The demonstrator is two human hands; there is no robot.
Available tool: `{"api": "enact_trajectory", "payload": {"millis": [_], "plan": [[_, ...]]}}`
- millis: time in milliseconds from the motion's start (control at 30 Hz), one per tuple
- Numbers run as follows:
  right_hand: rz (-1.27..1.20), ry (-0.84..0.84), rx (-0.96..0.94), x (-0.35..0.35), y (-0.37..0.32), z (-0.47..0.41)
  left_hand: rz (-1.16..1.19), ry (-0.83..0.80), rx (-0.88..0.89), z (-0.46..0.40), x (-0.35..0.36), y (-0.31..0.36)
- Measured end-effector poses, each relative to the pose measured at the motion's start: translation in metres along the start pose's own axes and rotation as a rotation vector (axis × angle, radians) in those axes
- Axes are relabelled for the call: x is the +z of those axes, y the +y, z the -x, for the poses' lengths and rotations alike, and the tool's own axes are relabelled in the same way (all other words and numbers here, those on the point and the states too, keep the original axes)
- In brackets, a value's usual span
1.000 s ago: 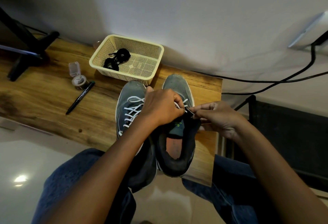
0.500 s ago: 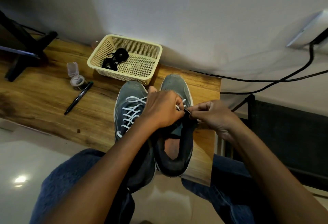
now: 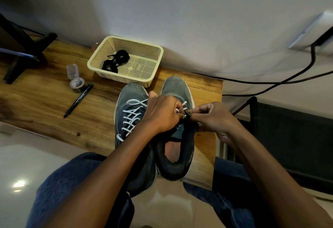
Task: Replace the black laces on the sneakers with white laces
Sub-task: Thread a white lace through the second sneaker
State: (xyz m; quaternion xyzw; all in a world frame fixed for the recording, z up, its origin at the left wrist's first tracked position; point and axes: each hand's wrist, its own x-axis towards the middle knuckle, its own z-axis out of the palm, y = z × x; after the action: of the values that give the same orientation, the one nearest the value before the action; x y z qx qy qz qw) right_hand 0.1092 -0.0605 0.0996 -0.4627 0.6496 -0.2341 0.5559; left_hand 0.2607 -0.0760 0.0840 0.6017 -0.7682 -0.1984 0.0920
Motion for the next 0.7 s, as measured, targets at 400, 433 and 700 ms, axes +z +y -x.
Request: {"api": "enact_trajectory", "payload": {"millis": [400,433,700], "plan": [[0.125,0.008,-0.056,0.0015,-0.0018,-0.0026,0.048,-0.003,-0.016,-0.0024,0.0000,-0.0006],[0.130,0.005,-0.059,0.0013,-0.0018,-0.0028,0.043,0.005,-0.015,-0.0022,0.0003,0.0000],[-0.117,-0.032,0.111,-0.0014,-0.0071,-0.0016,-0.032,0.093,-0.032,-0.0021,0.0009,0.0026]]}}
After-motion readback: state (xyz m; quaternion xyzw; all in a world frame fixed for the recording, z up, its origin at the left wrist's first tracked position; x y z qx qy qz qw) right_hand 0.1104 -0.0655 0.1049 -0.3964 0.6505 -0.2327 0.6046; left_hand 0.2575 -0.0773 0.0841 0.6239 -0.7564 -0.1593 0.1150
